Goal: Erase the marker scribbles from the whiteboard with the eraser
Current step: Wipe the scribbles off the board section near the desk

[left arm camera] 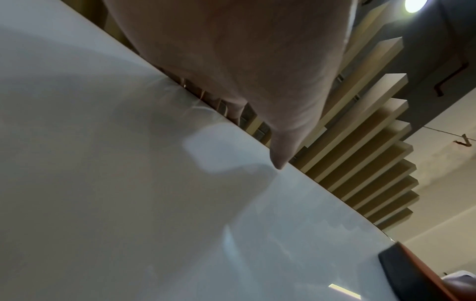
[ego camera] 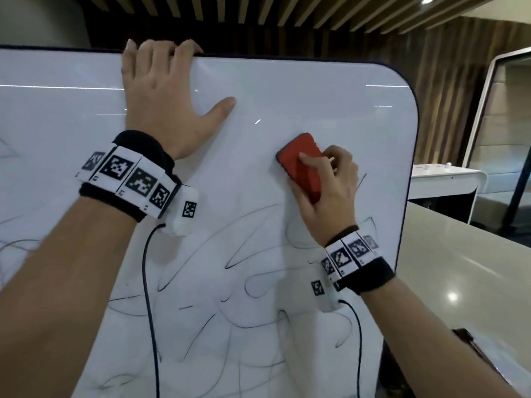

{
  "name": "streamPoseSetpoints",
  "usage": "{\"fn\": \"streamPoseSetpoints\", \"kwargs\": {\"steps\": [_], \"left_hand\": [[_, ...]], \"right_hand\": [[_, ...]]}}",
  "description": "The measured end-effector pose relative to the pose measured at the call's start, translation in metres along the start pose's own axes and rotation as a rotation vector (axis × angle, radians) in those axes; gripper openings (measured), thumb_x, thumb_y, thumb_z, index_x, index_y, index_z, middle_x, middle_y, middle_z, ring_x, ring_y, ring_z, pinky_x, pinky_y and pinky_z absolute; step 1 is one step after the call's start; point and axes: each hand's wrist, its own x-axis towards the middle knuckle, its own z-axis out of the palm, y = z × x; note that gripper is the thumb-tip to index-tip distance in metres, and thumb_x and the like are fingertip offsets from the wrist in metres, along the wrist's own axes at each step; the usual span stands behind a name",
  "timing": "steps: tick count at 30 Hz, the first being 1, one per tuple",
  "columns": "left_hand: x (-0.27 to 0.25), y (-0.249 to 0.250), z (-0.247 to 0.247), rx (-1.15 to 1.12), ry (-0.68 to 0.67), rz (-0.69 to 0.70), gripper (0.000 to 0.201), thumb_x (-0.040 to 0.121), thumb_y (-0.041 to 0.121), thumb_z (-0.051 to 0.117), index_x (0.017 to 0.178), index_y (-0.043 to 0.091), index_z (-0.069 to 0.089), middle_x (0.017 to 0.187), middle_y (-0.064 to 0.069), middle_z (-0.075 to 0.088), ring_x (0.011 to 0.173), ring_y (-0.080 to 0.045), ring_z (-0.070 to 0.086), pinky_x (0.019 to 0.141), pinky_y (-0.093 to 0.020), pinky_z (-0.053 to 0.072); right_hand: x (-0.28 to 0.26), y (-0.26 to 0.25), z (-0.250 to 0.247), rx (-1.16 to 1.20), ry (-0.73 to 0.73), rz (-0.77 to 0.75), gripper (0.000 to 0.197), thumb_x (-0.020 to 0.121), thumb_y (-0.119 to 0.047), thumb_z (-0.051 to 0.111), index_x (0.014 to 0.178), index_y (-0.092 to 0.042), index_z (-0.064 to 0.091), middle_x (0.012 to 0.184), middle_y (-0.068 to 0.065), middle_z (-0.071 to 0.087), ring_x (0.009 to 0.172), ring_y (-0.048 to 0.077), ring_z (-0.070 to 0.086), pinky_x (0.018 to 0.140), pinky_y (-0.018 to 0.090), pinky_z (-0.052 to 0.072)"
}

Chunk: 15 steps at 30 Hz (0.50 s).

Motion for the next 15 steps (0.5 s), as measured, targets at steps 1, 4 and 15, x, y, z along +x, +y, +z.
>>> {"fn": "streamPoseSetpoints", "kwargs": {"steps": [1,4,15], "left_hand": [[0.0,0.0,0.0,-0.001,0.002,-0.003,0.082,0.087,0.076,0.047,0.141,0.014,0.048,0.137,-0.016,0.052,0.14,-0.035,0.04,0.129,-0.05,0.007],[0.0,0.001,-0.001,0.0,0.004,-0.008,0.084,0.086,0.076,0.045,0.142,0.013,0.047,0.138,-0.017,0.051,0.14,-0.036,0.04,0.129,-0.051,0.008],[-0.001,0.0,0.005,0.027,0.024,-0.009,0.082,0.09,0.073,0.047,0.144,0.012,0.046,0.139,-0.019,0.049,0.142,-0.038,0.038,0.129,-0.052,0.008]], "right_hand": [[0.008,0.008,-0.007,-0.01,-0.032,-0.033,0.036,0.087,-0.025,0.077,0.12,-0.017,0.066,0.125,0.016,0.05,0.105,0.028,0.048,0.096,0.033,0.033],[0.061,0.043,-0.031,-0.005,0.138,0.091,0.042,0.085,-0.029,0.074,0.123,-0.015,0.064,0.126,0.018,0.05,0.11,0.032,0.05,0.101,0.043,0.041],[-0.034,0.021,-0.011,0.065,-0.107,-0.055,0.038,0.083,-0.024,0.078,0.119,-0.024,0.064,0.125,0.016,0.051,0.106,0.032,0.05,0.098,0.04,0.04]]}}
